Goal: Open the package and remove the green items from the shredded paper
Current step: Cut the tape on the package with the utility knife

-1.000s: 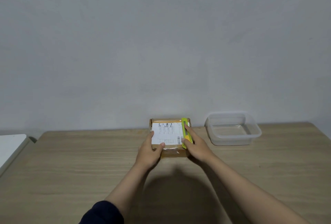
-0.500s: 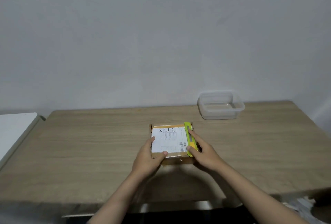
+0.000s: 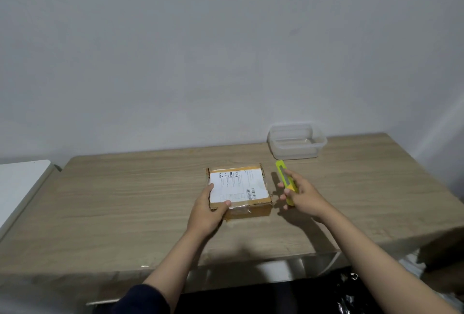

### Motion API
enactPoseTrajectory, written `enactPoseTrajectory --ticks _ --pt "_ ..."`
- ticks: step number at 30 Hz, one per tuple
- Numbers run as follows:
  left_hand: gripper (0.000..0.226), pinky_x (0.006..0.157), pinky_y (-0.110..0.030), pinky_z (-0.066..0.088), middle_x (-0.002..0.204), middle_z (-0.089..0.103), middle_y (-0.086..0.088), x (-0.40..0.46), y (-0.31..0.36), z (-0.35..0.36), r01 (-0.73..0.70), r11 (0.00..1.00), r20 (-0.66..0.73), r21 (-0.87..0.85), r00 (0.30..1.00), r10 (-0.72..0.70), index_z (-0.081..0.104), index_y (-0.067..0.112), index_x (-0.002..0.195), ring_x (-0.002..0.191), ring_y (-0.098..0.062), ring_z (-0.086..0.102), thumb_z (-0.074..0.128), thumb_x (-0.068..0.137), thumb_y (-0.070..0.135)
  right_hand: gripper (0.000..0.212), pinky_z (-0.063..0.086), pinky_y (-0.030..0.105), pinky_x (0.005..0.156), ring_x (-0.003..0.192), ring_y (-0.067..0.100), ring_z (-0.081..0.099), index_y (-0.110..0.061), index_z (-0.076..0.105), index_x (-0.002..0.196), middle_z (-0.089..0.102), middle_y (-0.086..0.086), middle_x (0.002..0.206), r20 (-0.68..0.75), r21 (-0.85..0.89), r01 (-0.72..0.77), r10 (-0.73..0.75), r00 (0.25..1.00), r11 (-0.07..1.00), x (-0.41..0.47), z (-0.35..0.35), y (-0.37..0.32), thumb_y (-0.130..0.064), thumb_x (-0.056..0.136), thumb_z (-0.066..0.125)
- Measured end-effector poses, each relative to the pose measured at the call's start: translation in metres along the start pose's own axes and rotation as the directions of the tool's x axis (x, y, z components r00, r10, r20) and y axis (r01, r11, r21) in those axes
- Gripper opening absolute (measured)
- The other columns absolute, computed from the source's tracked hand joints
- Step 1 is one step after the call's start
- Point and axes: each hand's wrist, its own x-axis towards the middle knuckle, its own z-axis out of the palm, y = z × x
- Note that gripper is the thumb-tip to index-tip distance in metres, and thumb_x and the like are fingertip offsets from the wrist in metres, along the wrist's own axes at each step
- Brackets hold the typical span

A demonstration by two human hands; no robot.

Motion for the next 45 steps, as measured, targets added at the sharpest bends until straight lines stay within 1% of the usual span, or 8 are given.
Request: enactPoseTrajectory --ticks 3,6,12,14,18,28,40,45 --pt "0.071 0.098 -0.023 0.035 0.137 0.05 -0.004 0.001 -0.004 0.001 -0.005 1.0 -0.006 -0.013 1.0 0.004 0.041 0.019 0.138 0.125 -0.017 0.047 0.074 0.077 0.035 0.055 0.052 0.024 0.043 0.06 0.014 0.049 -0.02 0.031 0.142 0.057 0.013 0.105 -0.024 -0.048 0.003 -0.005 1.0 0.999 -0.005 -0.001 -0.005 0.004 0.094 0.041" --pt "0.071 0.098 -0.024 0.036 0.136 0.051 -0.003 0.002 -0.006 0.001 -0.02 1.0 -0.008 -0.023 1.0 0.02 0.042 0.019 0.138 0.124 -0.017 0.047 0.074 0.077 0.036 0.048 0.045 0.023 0.034 0.05 0.012 0.049 -0.022 0.04 0.137 0.064 0.009 0.09 -0.103 -0.122 0.012 -0.025 0.994 0.992 -0.008 -0.002 -0.008 -0.004 0.094 0.048" --pt "0.071 0.103 -0.032 0.04 0.136 0.052 -0.002 0.003 -0.011 0.002 -0.038 0.999 -0.012 -0.031 0.999 0.037 0.043 0.022 0.136 0.123 -0.017 0.048 0.073 0.075 0.042 0.037 0.044 0.023 0.035 0.036 0.013 0.057 -0.024 0.054 0.127 0.062 0.003 0.074 -0.144 -0.282 0.017 -0.06 0.988 0.959 -0.012 0.002 -0.014 -0.017 0.091 0.057" --pt "0.075 0.105 -0.034 0.04 0.136 0.052 -0.002 0.003 -0.012 0.002 -0.034 0.999 -0.008 -0.041 0.999 0.033 0.043 0.022 0.136 0.124 -0.017 0.048 0.071 0.072 0.048 0.033 0.048 0.025 0.043 0.05 0.02 0.065 -0.023 0.058 0.122 0.064 -0.002 0.08 -0.153 -0.414 0.042 -0.115 0.981 0.909 -0.014 0.004 -0.019 -0.018 0.09 0.057" --pt "0.081 0.105 -0.035 0.04 0.137 0.05 -0.001 0.004 -0.014 0.003 -0.023 0.999 -0.005 -0.027 1.0 0.023 0.042 0.026 0.137 0.125 -0.016 0.047 0.065 0.066 0.058 0.035 0.049 0.029 0.071 0.09 0.028 0.066 -0.022 0.064 0.118 0.072 0.005 0.107 -0.212 -0.632 0.042 -0.225 0.951 0.774 -0.011 0.008 -0.024 -0.019 0.084 0.059" --pt "0.08 0.104 -0.039 0.037 0.141 0.042 -0.006 0.005 -0.016 0.004 -0.021 0.993 0.037 0.117 0.999 0.017 0.028 0.031 0.144 0.13 -0.026 0.038 0.053 0.074 0.063 0.032 0.053 0.037 0.083 0.103 0.032 0.063 -0.018 0.067 0.111 0.072 0.009 0.109 -0.21 -0.672 0.044 -0.248 0.946 0.739 -0.005 0.02 -0.031 -0.013 0.082 0.054" --pt "0.08 0.102 -0.04 0.036 0.142 0.041 -0.007 0.002 -0.013 0.003 -0.021 0.992 0.034 0.123 0.999 0.017 0.028 0.03 0.144 0.131 -0.027 0.038 0.053 0.075 0.062 0.022 0.053 0.038 0.067 0.09 0.036 0.062 -0.012 0.068 0.094 0.071 0.014 0.09 -0.204 -0.699 0.005 -0.206 0.957 0.715 -0.011 0.032 -0.035 -0.011 0.081 0.05" --pt "0.073 0.102 -0.04 0.036 0.142 0.041 -0.007 0.001 -0.012 0.003 -0.024 0.991 0.023 0.134 1.0 0.021 0.027 0.03 0.144 0.131 -0.028 0.037 0.058 0.083 0.055 0.014 0.039 0.03 0.057 0.078 0.036 0.057 -0.008 0.06 0.078 0.065 0.014 0.077 -0.183 -0.703 -0.014 -0.162 0.97 0.711 -0.01 0.044 -0.042 -0.015 0.08 0.049"
